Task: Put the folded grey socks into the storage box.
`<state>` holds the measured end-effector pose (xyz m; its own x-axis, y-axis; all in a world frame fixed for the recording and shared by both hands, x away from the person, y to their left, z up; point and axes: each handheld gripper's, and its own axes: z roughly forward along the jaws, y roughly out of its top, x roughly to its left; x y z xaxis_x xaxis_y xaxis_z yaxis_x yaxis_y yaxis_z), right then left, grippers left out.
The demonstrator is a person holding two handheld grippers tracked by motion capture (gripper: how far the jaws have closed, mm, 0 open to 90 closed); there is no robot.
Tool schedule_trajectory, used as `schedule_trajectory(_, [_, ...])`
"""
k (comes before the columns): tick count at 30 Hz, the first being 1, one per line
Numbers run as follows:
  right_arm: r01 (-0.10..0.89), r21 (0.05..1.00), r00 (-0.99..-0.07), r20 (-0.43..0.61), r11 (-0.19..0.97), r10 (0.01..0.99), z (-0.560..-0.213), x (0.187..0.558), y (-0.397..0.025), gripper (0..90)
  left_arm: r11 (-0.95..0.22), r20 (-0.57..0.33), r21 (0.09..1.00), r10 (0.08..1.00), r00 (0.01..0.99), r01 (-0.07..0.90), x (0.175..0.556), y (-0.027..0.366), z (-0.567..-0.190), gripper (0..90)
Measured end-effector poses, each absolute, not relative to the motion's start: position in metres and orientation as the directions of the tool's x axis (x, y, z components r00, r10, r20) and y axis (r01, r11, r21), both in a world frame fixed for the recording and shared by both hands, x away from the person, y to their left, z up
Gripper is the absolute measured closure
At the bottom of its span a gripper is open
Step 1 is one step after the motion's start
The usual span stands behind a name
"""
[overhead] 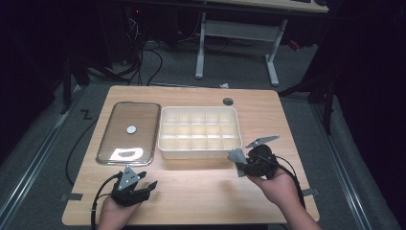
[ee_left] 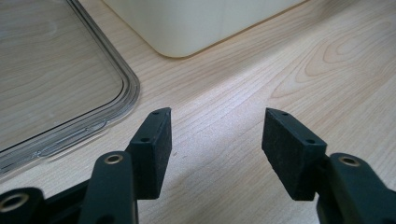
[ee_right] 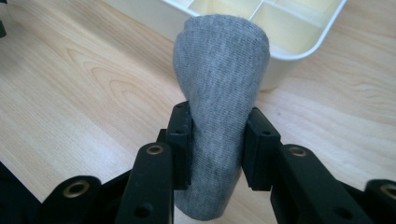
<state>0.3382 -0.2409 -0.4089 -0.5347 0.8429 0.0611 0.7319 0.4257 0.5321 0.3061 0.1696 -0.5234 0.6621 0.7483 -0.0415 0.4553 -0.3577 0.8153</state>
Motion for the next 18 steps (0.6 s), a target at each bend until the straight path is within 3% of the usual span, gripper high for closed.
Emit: schedule_trajectory(18, [0.799,0.407,-0.496,0.030,0.442,0.868,-0.396,0.415,-0.225,69.9,-0.348,-0.056,0.820,0.741,0.669,0.454,0.305,0.172,-0.523,43.1])
